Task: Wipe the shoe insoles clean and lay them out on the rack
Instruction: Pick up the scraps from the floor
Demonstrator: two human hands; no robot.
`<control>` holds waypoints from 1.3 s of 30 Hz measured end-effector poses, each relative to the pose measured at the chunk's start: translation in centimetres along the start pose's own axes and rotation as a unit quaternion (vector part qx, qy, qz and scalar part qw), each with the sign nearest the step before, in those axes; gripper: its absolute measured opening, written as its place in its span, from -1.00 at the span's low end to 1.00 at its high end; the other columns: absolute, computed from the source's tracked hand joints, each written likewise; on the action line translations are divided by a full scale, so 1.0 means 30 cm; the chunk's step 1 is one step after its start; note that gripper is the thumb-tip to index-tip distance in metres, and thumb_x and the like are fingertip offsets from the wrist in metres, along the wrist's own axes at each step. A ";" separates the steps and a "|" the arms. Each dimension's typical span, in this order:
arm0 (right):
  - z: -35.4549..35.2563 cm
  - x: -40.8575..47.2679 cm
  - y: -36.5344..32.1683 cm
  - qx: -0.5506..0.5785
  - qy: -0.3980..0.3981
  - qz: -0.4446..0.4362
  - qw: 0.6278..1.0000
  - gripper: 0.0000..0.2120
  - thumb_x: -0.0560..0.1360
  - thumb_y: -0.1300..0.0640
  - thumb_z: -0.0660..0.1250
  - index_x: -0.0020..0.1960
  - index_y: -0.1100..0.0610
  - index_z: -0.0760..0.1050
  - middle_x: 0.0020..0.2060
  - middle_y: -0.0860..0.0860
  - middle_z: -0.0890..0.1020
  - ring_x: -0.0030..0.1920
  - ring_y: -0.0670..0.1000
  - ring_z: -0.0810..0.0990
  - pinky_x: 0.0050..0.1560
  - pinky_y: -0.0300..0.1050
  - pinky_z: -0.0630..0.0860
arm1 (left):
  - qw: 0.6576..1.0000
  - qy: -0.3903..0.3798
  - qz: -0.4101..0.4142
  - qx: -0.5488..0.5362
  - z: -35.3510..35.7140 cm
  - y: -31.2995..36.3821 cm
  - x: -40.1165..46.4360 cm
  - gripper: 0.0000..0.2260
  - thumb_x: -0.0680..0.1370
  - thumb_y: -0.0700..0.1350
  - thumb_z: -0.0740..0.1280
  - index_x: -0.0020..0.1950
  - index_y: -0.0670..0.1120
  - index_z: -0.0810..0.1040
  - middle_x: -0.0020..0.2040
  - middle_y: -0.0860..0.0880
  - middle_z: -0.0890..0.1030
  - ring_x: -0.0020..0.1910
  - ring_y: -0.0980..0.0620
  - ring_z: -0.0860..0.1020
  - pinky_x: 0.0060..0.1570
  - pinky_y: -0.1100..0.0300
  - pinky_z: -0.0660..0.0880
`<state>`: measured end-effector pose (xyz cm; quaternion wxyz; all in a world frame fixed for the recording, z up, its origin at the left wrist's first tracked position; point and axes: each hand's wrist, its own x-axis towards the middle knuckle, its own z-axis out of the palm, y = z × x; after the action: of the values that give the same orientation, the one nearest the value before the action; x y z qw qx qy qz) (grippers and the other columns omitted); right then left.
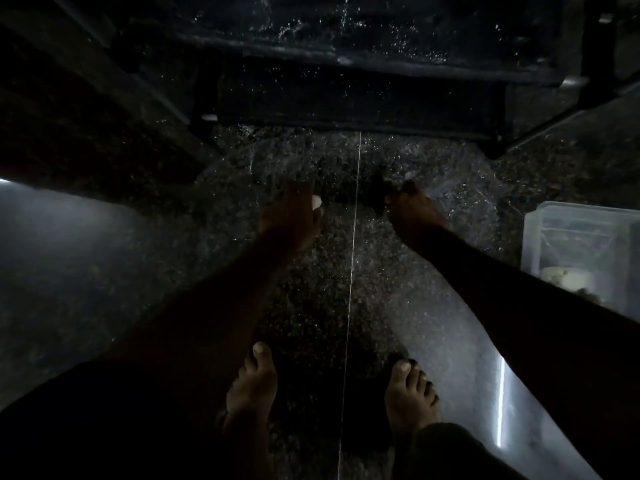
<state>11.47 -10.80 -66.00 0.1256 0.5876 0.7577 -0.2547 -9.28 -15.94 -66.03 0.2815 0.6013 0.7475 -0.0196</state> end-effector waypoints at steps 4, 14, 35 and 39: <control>0.021 0.004 0.026 0.020 -0.009 -0.021 1.000 -0.70 0.65 0.19 0.08 0.35 0.18 0.36 0.07 0.10 0.43 -0.10 -0.01 0.50 -0.22 -0.26 0.41 | 1.000 0.008 0.006 -0.010 0.024 0.005 0.025 -0.65 0.59 -0.05 0.30 0.34 -0.14 0.41 0.27 -0.18 0.47 0.22 -0.17 0.50 0.11 -0.04 0.47; 0.039 -0.031 0.049 -0.021 0.004 -0.022 1.000 -0.77 0.65 0.16 0.12 0.24 0.22 0.41 0.12 0.14 0.50 0.03 0.11 0.54 -0.11 -0.14 0.48 | 0.999 -0.020 0.008 -0.030 0.044 0.032 0.041 -0.71 0.61 -0.20 0.27 0.33 -0.20 0.45 0.30 -0.25 0.46 0.27 -0.22 0.47 0.23 -0.10 0.45; -0.338 -0.401 0.642 0.102 0.191 0.137 0.967 -0.77 0.50 0.35 0.24 0.11 0.29 0.59 0.09 0.27 0.58 0.13 0.23 0.54 0.07 -0.04 0.41 | 0.965 -0.018 0.242 -0.098 -0.101 0.884 -0.054 -0.81 0.47 -0.14 0.45 -0.06 -0.11 0.44 -0.13 -0.04 0.52 -0.14 -0.05 0.49 -0.23 0.12 0.31; -0.306 -0.521 0.849 0.135 0.215 0.209 0.945 -0.78 0.51 0.30 0.25 0.13 0.28 0.56 0.04 0.29 0.60 0.04 0.28 0.58 -0.01 -0.02 0.47 | 0.960 -0.041 0.268 -0.066 -0.036 1.076 -0.085 -0.76 0.47 -0.09 0.46 0.02 -0.11 0.46 -0.08 -0.09 0.60 -0.09 -0.13 0.56 -0.16 0.01 0.48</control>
<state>41.13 -14.24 -56.70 -0.0701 0.7848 0.5857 -0.1901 19.98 -8.89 -53.98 0.3454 0.7586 0.5464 0.0813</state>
